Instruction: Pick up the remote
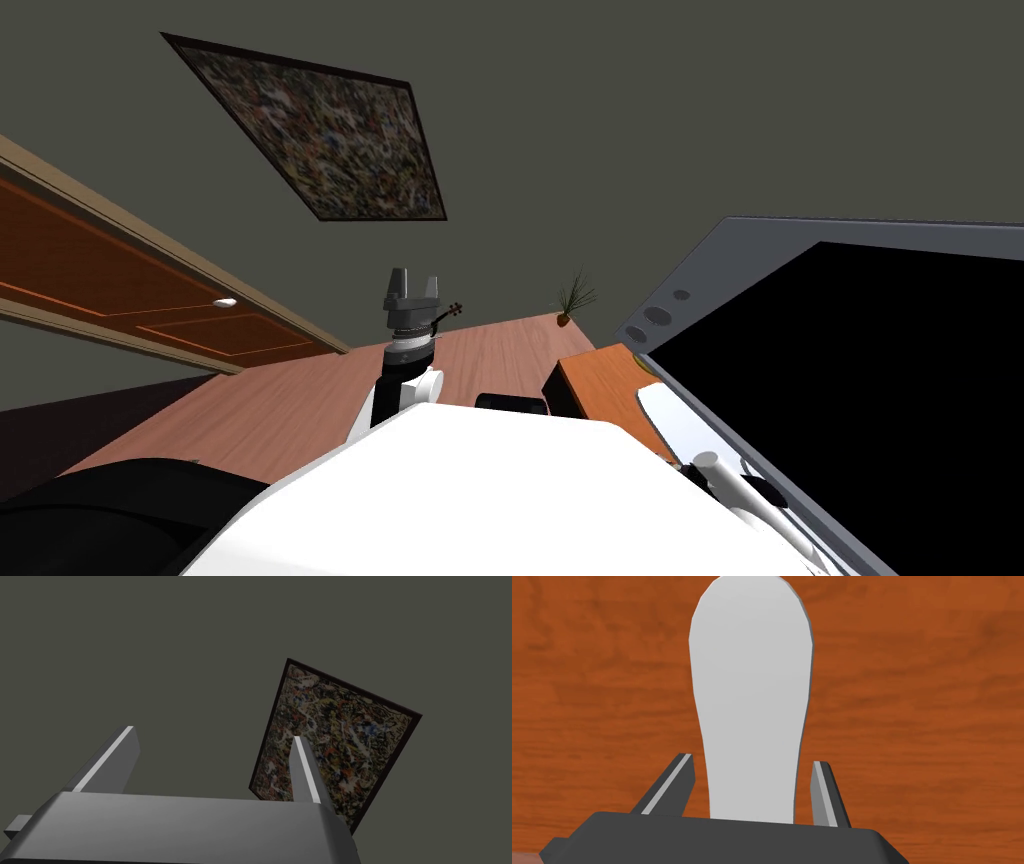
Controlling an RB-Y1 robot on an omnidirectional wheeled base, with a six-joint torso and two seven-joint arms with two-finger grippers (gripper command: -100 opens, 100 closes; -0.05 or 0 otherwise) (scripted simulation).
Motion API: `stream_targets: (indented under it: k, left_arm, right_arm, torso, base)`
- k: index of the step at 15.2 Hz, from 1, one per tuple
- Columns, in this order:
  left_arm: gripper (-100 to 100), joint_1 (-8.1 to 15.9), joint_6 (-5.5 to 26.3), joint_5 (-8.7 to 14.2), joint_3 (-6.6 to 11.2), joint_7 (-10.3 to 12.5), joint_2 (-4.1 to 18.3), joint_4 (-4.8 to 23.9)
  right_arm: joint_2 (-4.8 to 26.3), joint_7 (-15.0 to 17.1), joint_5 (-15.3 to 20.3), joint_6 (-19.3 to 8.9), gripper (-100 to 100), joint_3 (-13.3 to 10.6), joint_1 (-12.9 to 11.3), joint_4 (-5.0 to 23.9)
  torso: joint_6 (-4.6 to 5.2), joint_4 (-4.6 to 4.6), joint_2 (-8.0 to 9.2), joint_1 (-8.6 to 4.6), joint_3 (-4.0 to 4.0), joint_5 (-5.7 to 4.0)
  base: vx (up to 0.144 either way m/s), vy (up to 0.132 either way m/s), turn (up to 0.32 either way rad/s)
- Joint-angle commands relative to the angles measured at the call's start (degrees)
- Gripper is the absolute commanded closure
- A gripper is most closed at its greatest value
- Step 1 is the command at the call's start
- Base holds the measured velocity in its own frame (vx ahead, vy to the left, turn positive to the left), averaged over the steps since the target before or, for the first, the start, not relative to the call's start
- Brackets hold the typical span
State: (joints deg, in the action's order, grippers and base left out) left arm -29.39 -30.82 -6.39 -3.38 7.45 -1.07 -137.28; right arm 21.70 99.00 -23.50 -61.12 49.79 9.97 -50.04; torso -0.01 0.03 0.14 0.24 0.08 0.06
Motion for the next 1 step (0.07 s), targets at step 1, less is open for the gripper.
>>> stream_targets:
  k: [1]
  left_arm:
    - [0,0.0,0.0,0.0,0.0,0.0,0.0,0.0]
  right_arm:
    - [0.0,0.0,0.0,0.0,100,0.0,0.0,0.0]
  torso:
    - [0.0,0.0,0.0,0.0,0.0,0.0]
  base:
    - [-0.023,0.027,0.012]
